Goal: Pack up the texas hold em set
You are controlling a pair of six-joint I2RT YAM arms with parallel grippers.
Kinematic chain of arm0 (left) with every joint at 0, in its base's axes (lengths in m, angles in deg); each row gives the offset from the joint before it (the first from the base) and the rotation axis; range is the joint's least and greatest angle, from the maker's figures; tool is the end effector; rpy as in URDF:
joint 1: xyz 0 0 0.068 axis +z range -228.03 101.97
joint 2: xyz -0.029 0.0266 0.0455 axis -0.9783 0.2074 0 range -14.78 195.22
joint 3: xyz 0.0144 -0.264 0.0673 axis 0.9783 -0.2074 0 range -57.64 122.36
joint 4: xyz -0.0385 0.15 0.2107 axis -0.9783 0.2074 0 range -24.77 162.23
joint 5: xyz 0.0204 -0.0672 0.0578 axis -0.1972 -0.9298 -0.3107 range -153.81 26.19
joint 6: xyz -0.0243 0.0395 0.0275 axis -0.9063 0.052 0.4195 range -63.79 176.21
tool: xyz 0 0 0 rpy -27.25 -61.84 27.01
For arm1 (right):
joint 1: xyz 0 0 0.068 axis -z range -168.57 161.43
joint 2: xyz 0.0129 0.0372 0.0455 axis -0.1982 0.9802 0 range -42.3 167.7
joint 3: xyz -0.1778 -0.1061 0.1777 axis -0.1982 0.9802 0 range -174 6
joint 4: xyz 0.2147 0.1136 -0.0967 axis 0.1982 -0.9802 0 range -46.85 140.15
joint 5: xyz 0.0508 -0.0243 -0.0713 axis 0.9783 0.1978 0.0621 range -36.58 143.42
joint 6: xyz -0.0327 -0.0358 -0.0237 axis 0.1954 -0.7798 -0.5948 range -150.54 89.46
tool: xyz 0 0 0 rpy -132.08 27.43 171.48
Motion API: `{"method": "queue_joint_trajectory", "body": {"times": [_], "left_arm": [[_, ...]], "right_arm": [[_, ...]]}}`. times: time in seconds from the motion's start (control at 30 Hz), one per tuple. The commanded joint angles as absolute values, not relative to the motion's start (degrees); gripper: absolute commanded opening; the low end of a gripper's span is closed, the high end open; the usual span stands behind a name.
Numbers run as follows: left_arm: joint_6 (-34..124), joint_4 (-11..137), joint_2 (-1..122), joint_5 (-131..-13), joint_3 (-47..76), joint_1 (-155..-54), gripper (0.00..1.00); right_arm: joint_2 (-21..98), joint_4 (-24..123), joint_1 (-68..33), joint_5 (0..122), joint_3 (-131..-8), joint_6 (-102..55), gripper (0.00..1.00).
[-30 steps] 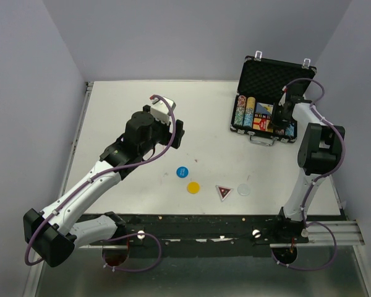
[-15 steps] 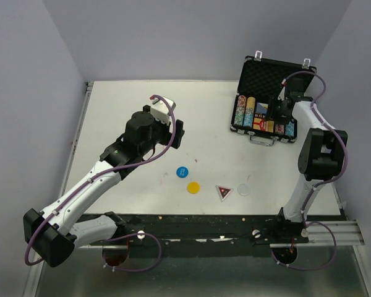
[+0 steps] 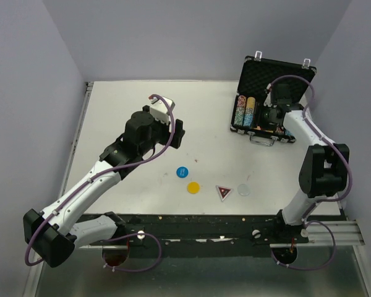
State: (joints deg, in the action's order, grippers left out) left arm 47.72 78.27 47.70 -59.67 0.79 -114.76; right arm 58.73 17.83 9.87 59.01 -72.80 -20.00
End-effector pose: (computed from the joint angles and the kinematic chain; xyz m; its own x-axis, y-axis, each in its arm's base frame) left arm 0.2030 -0.1483 0.3581 -0.3128 0.0495 -0.9485 0.5005 0.8574 -0.1203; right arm 0.3832 0.0140 0.2463 -0.8158 0.1598 -0.5558 0.0667 0.9806 0.1841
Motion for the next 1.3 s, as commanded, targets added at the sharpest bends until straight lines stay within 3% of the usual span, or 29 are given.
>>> {"method": "queue_joint_trajectory", "body": {"times": [0.0,0.33,0.6,1.27], "left_arm": [[46.11,79.56,47.19,-61.61,2.65,-112.75,0.99],[42.77,82.99,49.30,-68.82,5.55,-103.44,0.99],[44.52,84.48,48.95,-64.25,5.81,-100.88,0.99],[44.08,84.31,47.63,-65.21,5.90,-100.88,0.99]], "right_arm": [[51.05,14.56,1.53,57.21,-67.05,-16.31,0.60],[38.39,16.40,-22.91,52.12,-51.48,-2.78,0.60],[46.72,16.05,-41.11,44.72,-54.99,3.64,0.60],[62.20,17.89,-49.13,42.17,-63.60,6.02,0.63]]}}
